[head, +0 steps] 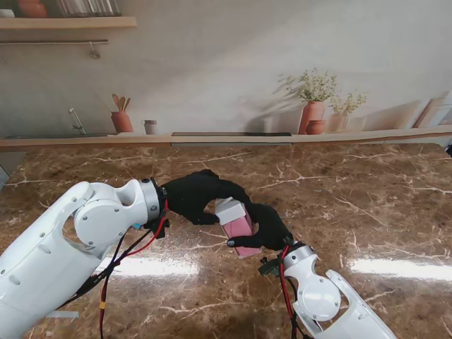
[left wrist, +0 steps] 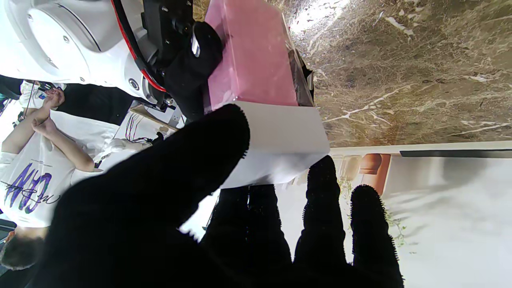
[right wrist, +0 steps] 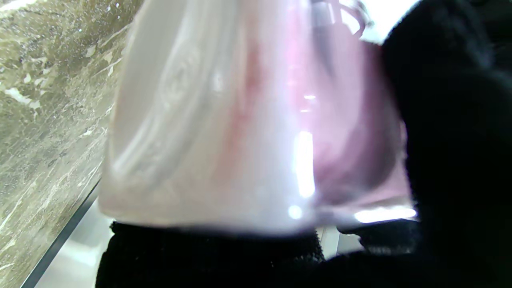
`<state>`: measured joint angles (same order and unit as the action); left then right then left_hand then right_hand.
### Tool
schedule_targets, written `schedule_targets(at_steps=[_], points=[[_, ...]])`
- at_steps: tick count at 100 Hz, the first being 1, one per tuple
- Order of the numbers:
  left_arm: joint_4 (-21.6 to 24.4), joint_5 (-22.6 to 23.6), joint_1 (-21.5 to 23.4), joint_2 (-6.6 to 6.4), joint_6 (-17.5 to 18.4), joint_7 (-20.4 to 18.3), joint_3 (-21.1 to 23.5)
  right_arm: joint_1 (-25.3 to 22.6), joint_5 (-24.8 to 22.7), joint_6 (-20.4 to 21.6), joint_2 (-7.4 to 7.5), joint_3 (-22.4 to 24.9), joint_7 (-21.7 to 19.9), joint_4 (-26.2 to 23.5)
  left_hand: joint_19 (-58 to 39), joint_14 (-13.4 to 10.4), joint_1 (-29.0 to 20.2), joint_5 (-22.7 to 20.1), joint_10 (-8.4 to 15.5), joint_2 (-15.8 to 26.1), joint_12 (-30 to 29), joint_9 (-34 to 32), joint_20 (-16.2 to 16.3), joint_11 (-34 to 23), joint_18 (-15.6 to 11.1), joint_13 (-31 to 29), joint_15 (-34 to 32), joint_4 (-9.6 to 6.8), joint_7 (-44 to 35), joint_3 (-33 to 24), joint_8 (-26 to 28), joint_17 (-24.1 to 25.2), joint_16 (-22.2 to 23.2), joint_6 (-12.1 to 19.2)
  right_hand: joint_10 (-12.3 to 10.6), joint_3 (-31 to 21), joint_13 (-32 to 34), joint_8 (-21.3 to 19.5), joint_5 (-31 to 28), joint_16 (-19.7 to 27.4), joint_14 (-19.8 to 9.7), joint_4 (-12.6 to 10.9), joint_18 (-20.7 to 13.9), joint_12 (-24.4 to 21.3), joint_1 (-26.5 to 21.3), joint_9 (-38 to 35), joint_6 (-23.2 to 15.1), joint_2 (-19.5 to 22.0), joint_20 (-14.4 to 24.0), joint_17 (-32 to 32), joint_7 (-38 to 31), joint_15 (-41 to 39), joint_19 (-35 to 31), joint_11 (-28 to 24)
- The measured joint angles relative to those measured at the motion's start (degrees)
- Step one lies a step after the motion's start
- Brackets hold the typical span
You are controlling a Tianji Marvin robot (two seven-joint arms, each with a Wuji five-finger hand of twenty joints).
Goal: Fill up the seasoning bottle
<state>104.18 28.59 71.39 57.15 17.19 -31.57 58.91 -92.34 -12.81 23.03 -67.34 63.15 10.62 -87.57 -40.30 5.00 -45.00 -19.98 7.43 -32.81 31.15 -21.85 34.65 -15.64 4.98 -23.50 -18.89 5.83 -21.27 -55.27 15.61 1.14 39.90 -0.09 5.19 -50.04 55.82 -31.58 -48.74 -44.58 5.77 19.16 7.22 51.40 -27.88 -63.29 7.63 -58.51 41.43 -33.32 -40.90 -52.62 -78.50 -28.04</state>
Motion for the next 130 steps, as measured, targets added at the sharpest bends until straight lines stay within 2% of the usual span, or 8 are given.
schedule_targets(at_steps=[18, 37, 56, 68, 83, 97, 109, 130], points=[[-0.27, 4.4, -0.18, 0.18, 1.78, 3.6, -0.5, -0.44, 0.44, 0.54, 0.19, 0.42, -0.29, -0.66, -0.86, 0.12, 3.69, -0.87, -1.82, -1.31, -6.39, -1.38, 0.0, -1.16, -0.07, 0.5, -0.04, 0.9, -3.37, 3.05, 6.95, -0.74, -2.68, 2.97, 1.18, 0.0, 0.01, -0.05, -0.01, -0.68, 0.8, 0.0, 0.55, 0.62, 0.0, -0.05, 1.62, 0.68, 0.0, 0.0, -0.06, -1.09, 0.0, -0.5], [-1.24, 1.43, -0.92, 0.4, 1.89, 3.74, -1.16, -1.16, 0.39, 1.13, 0.43, 0.79, -0.13, -1.43, -8.6, -0.02, 3.58, -2.62, -2.09, -3.69, -12.08, -6.06, 2.18, 1.02, -0.09, -8.46, 0.13, 1.65, -5.38, 3.17, 7.56, -5.16, -4.75, 3.78, 1.46, 0.0, 0.04, -0.09, -0.02, -0.68, 1.03, 0.0, 0.64, 0.63, 0.0, -0.12, 2.1, 0.96, 0.01, 0.0, -0.09, -1.13, 0.0, -0.5], [-1.41, -1.09, -2.03, 0.32, 1.47, 0.77, -1.87, -2.28, 0.33, 1.07, 0.53, 1.57, -0.08, -2.45, -8.61, -0.06, -3.74, 0.96, -2.49, -1.83, -14.07, -3.76, 2.2, 3.69, -0.19, -7.55, 1.33, 3.92, -6.77, 5.34, 6.89, -4.81, -5.78, 4.74, 3.08, 0.01, 0.54, -0.09, -0.09, -0.71, 2.54, -0.05, 1.58, 0.64, -0.04, -0.28, 4.04, 1.88, 0.01, -0.01, -0.09, -1.47, -0.01, -0.83], [-1.22, -1.5, -2.26, 0.13, 0.71, -1.39, -1.83, -2.86, 0.59, 1.01, 0.55, 1.85, -0.22, -3.42, -7.92, -0.06, -16.86, 4.81, 1.5, 4.22, -14.06, 0.6, 2.2, 4.57, -0.25, -5.58, 2.05, 2.41, -4.01, 1.2, 4.84, -3.41, -6.22, 7.14, 3.3, 0.01, 0.54, -0.12, -0.18, -0.74, 2.79, -0.1, 1.91, 0.64, -0.04, -0.32, 4.22, 2.13, 0.02, -0.01, -0.14, -1.59, -0.01, -0.96], [-1.22, -1.17, -2.43, -0.18, 0.57, -1.68, -1.79, -3.15, 0.79, 1.16, 0.51, 1.74, -0.31, -4.38, -6.56, -0.06, -17.37, 7.11, 2.21, 5.87, -13.48, 2.62, 2.2, 4.57, -0.34, -4.09, 2.78, 1.83, -2.51, -0.07, 4.09, -2.68, -6.32, 7.16, 3.3, 0.02, 0.61, -0.12, -0.35, -0.74, 2.79, -0.1, 1.91, 0.64, -0.04, -0.52, 4.21, 2.13, 0.02, -0.01, -0.16, -1.59, -0.02, -0.96], [-1.66, 1.07, -2.34, -0.13, 1.43, 0.82, -1.82, -3.36, 0.59, 1.58, 0.49, 1.75, -0.2, -4.84, -6.34, -0.07, -8.0, 6.22, -1.34, 3.7, -12.4, -1.47, 3.03, 0.08, -0.39, -4.23, 2.78, 1.06, -3.41, -1.38, 5.73, -2.67, -5.63, 8.52, 3.29, 0.02, 0.61, -0.13, -0.38, -0.74, 2.79, -0.1, 1.92, 0.64, -0.04, -0.52, 4.0, 2.13, 0.03, -0.01, -0.17, -1.59, -0.02, -0.96], [-2.09, -0.41, -2.06, -0.07, 1.3, 1.14, -1.68, -3.34, 0.04, 1.67, 0.5, 1.75, -0.27, -5.04, -5.99, -0.07, -0.96, 5.61, -1.72, 0.9, -11.05, -3.54, 3.68, -2.66, -0.6, -4.49, 2.78, 0.65, -5.45, 2.75, 8.95, -2.65, -5.01, 8.63, 3.15, 0.02, 0.61, -0.13, -0.49, -0.74, 2.79, -0.11, 1.92, 0.64, -0.04, -0.53, 3.69, 2.13, 0.03, -0.01, -0.26, -1.37, -0.02, -0.96], [-1.79, -0.55, -1.36, -0.05, 1.09, 1.06, -0.93, -2.96, -0.57, 1.3, 0.54, 1.54, -0.43, -4.8, -5.97, -0.07, 2.67, 2.81, -2.32, -0.77, -7.77, -10.29, 4.26, -3.6, -0.61, -5.74, 1.4, 0.67, -5.34, 6.2, 11.23, -2.65, -3.58, 8.8, 2.91, 0.04, 0.61, -0.13, -0.76, -0.74, 2.79, -0.11, 1.92, 0.64, 0.06, -0.78, 3.02, 2.13, 0.04, -0.01, -0.88, -1.07, -0.02, -0.96]])
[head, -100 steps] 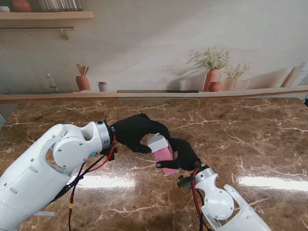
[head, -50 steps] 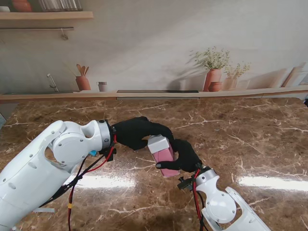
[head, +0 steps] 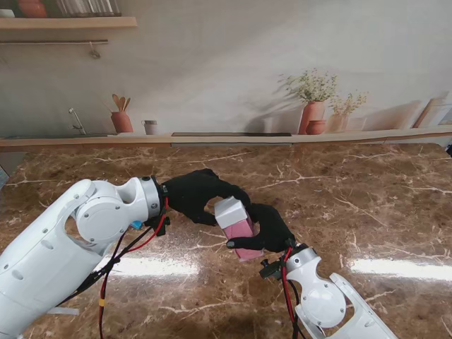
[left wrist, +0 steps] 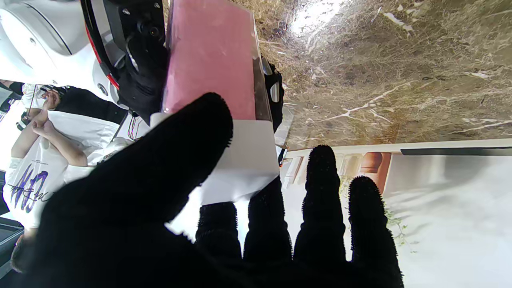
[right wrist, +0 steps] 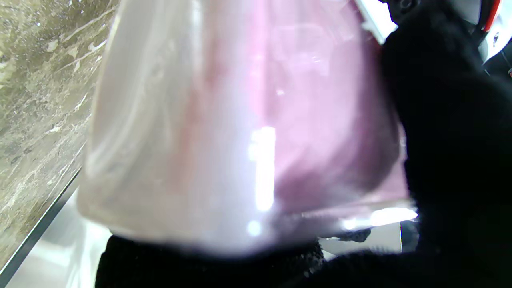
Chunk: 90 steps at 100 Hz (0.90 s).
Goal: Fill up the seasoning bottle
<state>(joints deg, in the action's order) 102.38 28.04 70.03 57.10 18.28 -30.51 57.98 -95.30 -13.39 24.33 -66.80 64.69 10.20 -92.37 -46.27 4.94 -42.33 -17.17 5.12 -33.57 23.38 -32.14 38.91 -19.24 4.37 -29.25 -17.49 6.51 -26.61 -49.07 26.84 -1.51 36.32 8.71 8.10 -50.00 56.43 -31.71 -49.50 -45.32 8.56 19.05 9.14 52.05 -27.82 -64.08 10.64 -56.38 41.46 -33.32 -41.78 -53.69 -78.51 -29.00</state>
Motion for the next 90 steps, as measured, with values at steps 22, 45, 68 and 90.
schedule_targets(at_steps=[22, 45, 68, 90], points=[[-0.16, -1.11, -0.06, -0.05, -0.73, -0.05, -0.27, 0.48, -1.62, -0.02, 0.07, -0.45, 0.42, 0.7, 0.0, 0.0, -0.18, -4.03, -1.09, -0.97, 4.06, -5.42, 0.34, -1.16, 0.03, -0.07, -0.68, 3.09, 0.0, 15.52, 0.44, 0.0, 0.85, 1.02, -1.04, 2.21, -0.03, -0.01, -0.5, 0.0, -0.52, -0.01, -0.03, 0.0, 0.09, -0.07, -1.68, -0.07, 0.0, 0.0, -0.8, 1.62, 0.0, 0.0], [0.62, -2.03, 0.47, 0.2, -2.82, -0.33, 0.0, 0.79, -4.37, -0.9, -0.05, -0.97, 1.98, 0.91, -1.25, 0.56, 7.34, -12.86, -7.5, 14.16, 6.29, -10.48, 1.89, -2.3, 0.05, -2.98, -3.18, 3.97, 0.0, 27.34, -0.3, -0.11, 2.1, -0.9, -1.45, 2.36, -0.01, 0.05, -0.55, 0.01, -1.01, -0.01, -0.39, 0.0, 0.64, -0.24, -2.21, -0.07, 0.01, 0.0, -1.27, 0.98, 0.0, -0.02], [0.81, 0.09, 1.2, 1.14, -2.36, 3.52, -0.34, 0.85, -5.89, -0.79, -0.46, -1.67, 3.45, 1.17, -4.13, 2.36, 7.89, -21.57, -9.21, 17.95, 8.61, -13.71, 3.16, -4.26, 0.95, -6.22, -5.16, 3.94, -4.98, 28.96, -1.52, -1.49, 3.61, -2.1, -1.45, 2.53, 0.54, 0.07, -0.66, 0.0, -1.01, 0.0, -0.41, 0.01, 0.64, -0.6, -2.21, 0.06, 0.03, 0.0, -1.27, 0.79, 0.0, -0.03], [1.42, -5.32, 1.07, 0.59, -2.61, -5.28, 1.77, 0.55, -2.61, -0.48, -0.49, -1.45, 1.68, 1.19, 2.6, 2.26, 7.29, -16.32, -11.67, 6.18, 0.91, -4.22, 2.25, 3.0, 3.03, 0.04, -0.26, 0.9, 4.02, 11.8, -9.26, 2.17, -0.2, -6.79, -1.45, 3.8, 0.57, 0.08, -1.38, 0.01, -1.01, -0.04, -0.41, 0.0, 0.64, -0.95, -2.27, 0.06, 0.67, -0.03, -1.27, 0.3, 0.0, -0.04]])
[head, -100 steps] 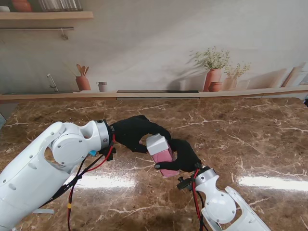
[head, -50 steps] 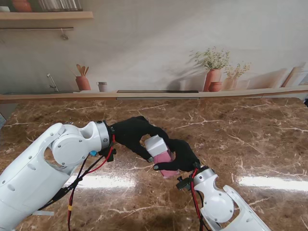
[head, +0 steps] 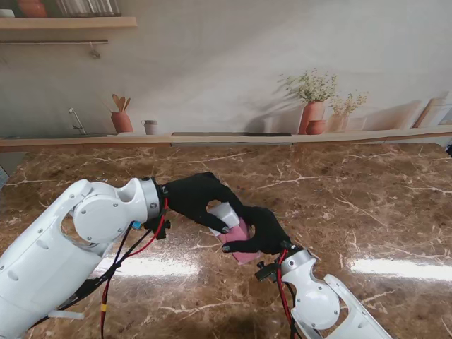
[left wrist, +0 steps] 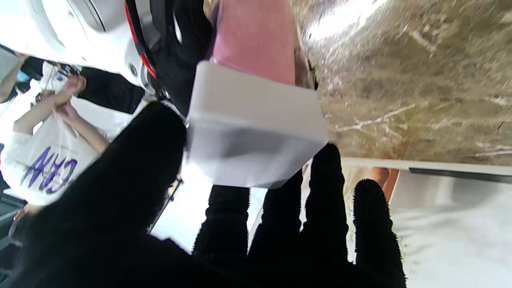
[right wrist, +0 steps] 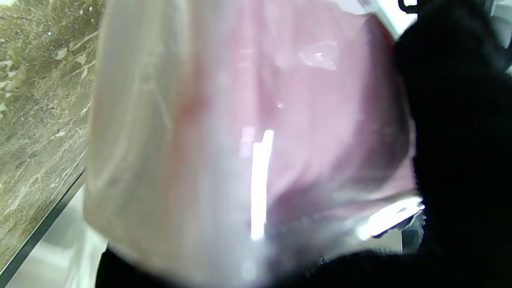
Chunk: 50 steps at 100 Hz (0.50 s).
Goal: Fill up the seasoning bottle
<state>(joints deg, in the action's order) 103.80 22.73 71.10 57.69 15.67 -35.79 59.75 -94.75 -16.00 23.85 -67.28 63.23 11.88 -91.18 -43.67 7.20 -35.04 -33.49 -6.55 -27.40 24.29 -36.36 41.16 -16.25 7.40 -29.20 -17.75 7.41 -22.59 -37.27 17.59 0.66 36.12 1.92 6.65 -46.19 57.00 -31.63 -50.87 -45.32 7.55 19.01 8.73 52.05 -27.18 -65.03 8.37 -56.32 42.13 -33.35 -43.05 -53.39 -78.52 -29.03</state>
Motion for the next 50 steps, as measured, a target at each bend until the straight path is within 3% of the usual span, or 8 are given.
schedule_targets(at_steps=[8, 14, 26, 42, 50], points=[[0.29, -1.93, -0.3, -0.89, -0.11, -3.08, 0.43, -0.32, 0.71, -0.06, 0.0, 0.48, -0.44, -0.22, 3.23, -0.01, 0.41, 5.1, 0.04, -5.03, -2.27, 6.22, -0.58, 3.12, 0.4, 3.98, 2.54, -0.67, 5.18, -3.69, -3.55, 1.94, -1.42, 0.62, -0.01, 0.49, 0.0, 0.0, -0.42, -0.67, 0.0, -0.02, 0.0, 0.0, 0.0, -0.1, -0.35, -0.01, 0.01, 0.0, 0.03, -0.07, -0.01, -0.45], [0.67, -2.36, -0.35, -1.51, -0.37, -4.29, 0.76, -0.55, 1.34, -0.09, 0.0, 0.85, -0.6, -0.46, 4.36, -0.02, 0.37, 7.86, 1.07, -7.74, -3.02, 8.42, -0.59, 4.02, 0.41, 3.65, 2.9, -0.67, 7.19, -4.59, -4.93, 2.05, -2.01, 2.18, -0.1, 0.92, 0.0, 0.0, -0.68, -0.76, 0.0, -0.02, 0.0, 0.0, 0.0, -0.16, -0.63, -0.02, 0.01, -0.01, 0.03, -0.15, 0.0, -0.63], [1.39, 1.42, -0.3, -2.09, 0.63, -4.07, 1.03, -0.75, 1.54, -0.24, 0.0, 1.35, -0.64, -0.93, 4.92, -0.14, -1.59, 12.92, 4.16, -9.98, -3.22, 9.21, -0.35, 3.94, 0.41, 4.24, 3.05, -0.67, 7.85, -5.46, -5.01, 1.85, -2.1, 6.08, -0.12, 0.92, 0.0, 0.01, -0.9, -0.85, 0.0, -0.02, 0.0, 0.05, 0.0, -0.32, -0.64, -0.02, 0.02, -0.01, 0.04, -0.82, -0.01, -0.95], [0.7, 4.93, 0.33, -2.03, 4.98, 1.72, 0.45, -0.79, 2.1, -0.14, 0.04, 1.46, -0.56, -1.47, 2.68, -0.63, -2.19, 16.06, 4.74, -10.74, -2.75, 9.21, 1.59, 0.85, 0.2, 2.74, 2.36, -0.67, 3.85, -8.9, -2.11, -0.04, -0.86, 6.57, -0.13, 0.92, 0.0, 0.01, -0.9, -0.85, -0.01, -0.01, 0.0, 0.06, 0.0, -0.32, -0.64, -0.02, 0.04, -0.02, 0.04, -0.82, -0.01, -0.95], [-0.37, 6.97, 0.4, -1.69, 6.87, 5.25, -0.21, -0.78, 2.8, 0.04, 0.08, 1.38, -0.69, -1.63, -0.05, -0.68, -2.19, 16.23, 6.94, -11.28, -1.67, 8.94, 1.66, -2.32, 0.1, 1.19, 1.03, -0.67, -1.03, -10.43, 1.57, -1.04, 0.66, 6.81, -0.13, 0.94, 0.02, 0.01, -0.9, -0.85, -0.02, 0.0, 0.0, 0.06, 0.0, -0.32, -0.62, 0.19, 0.05, -0.03, 0.04, -0.82, -0.01, -0.95]])
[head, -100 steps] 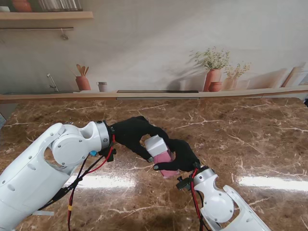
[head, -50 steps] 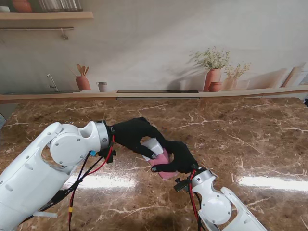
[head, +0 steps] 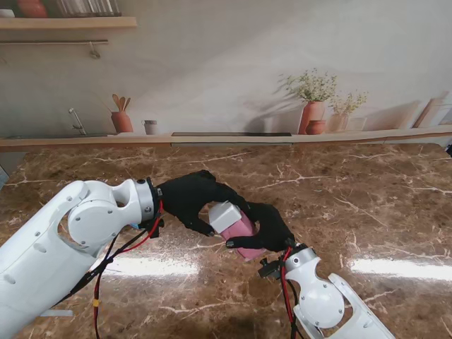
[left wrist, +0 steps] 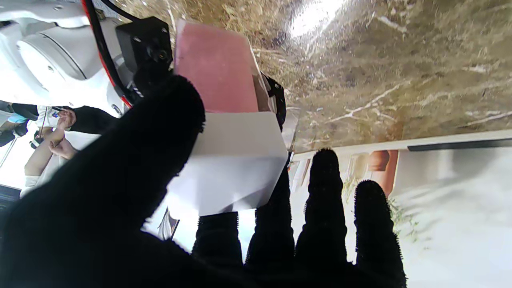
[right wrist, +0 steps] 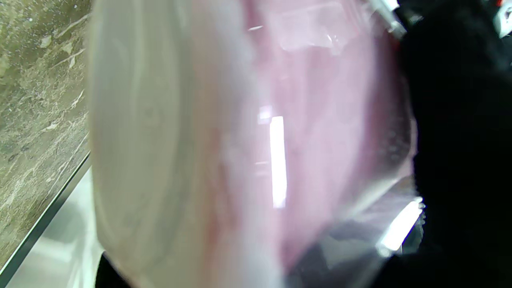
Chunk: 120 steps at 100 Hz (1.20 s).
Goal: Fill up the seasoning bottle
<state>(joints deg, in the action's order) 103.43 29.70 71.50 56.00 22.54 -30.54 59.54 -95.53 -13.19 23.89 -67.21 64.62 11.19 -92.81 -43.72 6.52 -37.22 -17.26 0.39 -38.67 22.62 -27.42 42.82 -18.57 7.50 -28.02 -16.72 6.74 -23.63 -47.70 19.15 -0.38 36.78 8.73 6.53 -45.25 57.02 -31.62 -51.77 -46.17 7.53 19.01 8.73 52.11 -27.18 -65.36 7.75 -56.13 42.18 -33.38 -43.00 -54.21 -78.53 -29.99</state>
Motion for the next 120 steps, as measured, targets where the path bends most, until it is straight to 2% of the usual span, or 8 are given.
schedule_targets(at_steps=[15, 28, 47, 88, 98, 104, 108, 120], points=[[-2.21, -0.91, 0.84, 1.3, 0.45, 4.74, -0.23, 0.07, 0.29, 0.36, 0.05, -0.06, -0.29, -0.15, -5.12, -0.04, 0.05, -3.4, 2.79, -1.99, 2.63, -7.29, 0.06, -2.85, -0.03, -5.26, -3.04, 1.28, -9.4, -0.34, 7.61, -2.21, 1.76, 1.43, 0.0, 0.02, 0.06, -0.01, 0.0, 0.0, -0.04, 0.02, 0.0, 0.01, 0.01, 0.0, 0.11, 0.31, 0.01, -0.02, 0.0, 0.0, 0.0, 0.0], [-2.74, -1.77, 1.23, 1.66, 0.5, 5.13, -0.11, 0.14, 0.1, 0.41, 0.24, -0.22, -0.58, 0.06, -7.39, -0.06, -0.09, -6.11, 2.02, -2.09, 3.2, -11.83, 0.06, -2.06, -0.03, -8.94, -5.13, 5.55, -9.34, 4.12, 7.76, -3.36, 2.46, 1.58, -0.07, 0.02, 0.06, -0.04, -0.1, 0.08, -0.07, 0.04, 0.0, 0.01, 0.42, -0.06, 0.11, 0.31, 0.02, -0.03, 0.0, 0.0, 0.0, 0.0], [-3.19, -5.11, 0.86, 1.66, -1.17, 4.13, -0.48, 0.59, -3.56, 0.57, 0.15, -0.81, 1.57, 0.85, -8.98, -0.06, 0.03, -10.39, -1.72, -1.68, 3.42, -18.09, 0.06, -1.09, -0.04, -11.65, -6.58, 7.94, -9.11, 11.1, 2.45, -3.43, 3.87, 1.63, -1.18, 1.04, 0.54, -0.68, -1.01, 0.14, -1.16, 0.09, -0.26, 0.01, 1.68, -0.42, -1.24, 0.33, 0.06, -0.05, -0.1, 0.47, 0.0, -0.5], [-4.14, -2.75, -0.16, 2.59, -1.95, 8.08, -2.6, 0.66, -6.52, 1.28, -0.42, -1.12, 5.69, 1.93, -12.71, 2.93, 2.49, -15.45, -6.22, -1.36, 10.88, -31.8, 1.36, -9.69, -0.04, -17.59, -13.98, 8.38, -9.11, 16.27, 1.05, -5.32, 8.61, 1.29, -1.24, 1.04, 0.54, -1.64, -1.02, 0.18, -1.23, 0.09, -0.48, 0.02, 1.68, -0.42, -1.44, 0.33, 0.65, -0.1, -0.12, 1.04, 0.0, -0.5], [-3.26, -2.55, 0.73, 3.06, -5.23, 9.71, -2.73, 0.75, -13.38, 0.59, -0.85, -1.4, 11.43, 2.44, -16.9, 6.95, 5.89, -16.9, -9.64, 4.94, 10.55, -37.44, 3.06, -12.64, 1.06, -21.32, -19.11, 5.4, -8.36, 28.23, 3.09, -8.01, 10.02, 1.3, -1.24, 1.06, 0.54, -2.3, -0.85, 0.19, -1.23, 0.1, -0.55, 0.02, 1.68, -0.4, -1.44, 0.36, 0.66, -0.14, -0.12, 1.05, 0.0, -0.5], [-2.11, -0.81, 1.7, 3.29, -6.44, 10.9, -2.62, 0.84, -13.97, 0.07, -0.96, -1.66, 11.88, 2.55, -19.49, 8.6, 7.21, -19.84, -11.97, 22.99, 9.09, -39.59, 3.47, -12.98, 1.93, -24.65, -21.58, 1.98, -7.16, 48.24, 3.12, -10.75, 10.02, 0.06, -1.24, 1.09, 0.54, -2.41, -0.85, 0.21, -1.24, 0.1, -0.56, 0.02, 1.68, -0.37, -1.44, 0.36, 0.66, -0.16, -0.12, 1.29, 0.0, -0.5], [-1.01, 1.59, 2.38, 3.48, -6.81, 11.37, -2.25, 0.89, -13.96, -0.18, -0.97, -1.94, 11.59, 2.67, -20.34, 8.61, 6.42, -24.77, -12.08, 35.89, 7.84, -41.46, 3.48, -12.77, 2.48, -25.98, -21.67, -0.69, -7.18, 48.36, 3.12, -12.46, 9.27, 0.21, -1.3, 1.71, 0.52, -2.41, -0.88, 0.21, -1.26, 0.1, -0.57, 0.02, 1.61, -0.3, -1.8, 0.1, 0.66, -0.16, -0.12, 1.31, 0.0, -0.5], [2.65, 9.24, 4.64, 4.03, -8.03, 11.77, -0.17, 0.9, -13.04, -0.38, -1.18, -2.51, 10.74, 2.81, -20.82, 8.61, 13.95, -29.32, -11.2, 41.26, 4.34, -42.31, 2.34, -10.6, 3.05, -26.96, -21.67, -2.25, -6.72, 49.24, 0.2, -13.38, 5.7, 0.0, -1.62, 1.91, 0.52, -2.34, -0.88, -0.01, -1.59, 0.1, -0.77, 0.83, 1.61, -0.3, -1.95, 0.3, 0.66, -0.38, -0.12, -0.03, -0.01, -0.67]])
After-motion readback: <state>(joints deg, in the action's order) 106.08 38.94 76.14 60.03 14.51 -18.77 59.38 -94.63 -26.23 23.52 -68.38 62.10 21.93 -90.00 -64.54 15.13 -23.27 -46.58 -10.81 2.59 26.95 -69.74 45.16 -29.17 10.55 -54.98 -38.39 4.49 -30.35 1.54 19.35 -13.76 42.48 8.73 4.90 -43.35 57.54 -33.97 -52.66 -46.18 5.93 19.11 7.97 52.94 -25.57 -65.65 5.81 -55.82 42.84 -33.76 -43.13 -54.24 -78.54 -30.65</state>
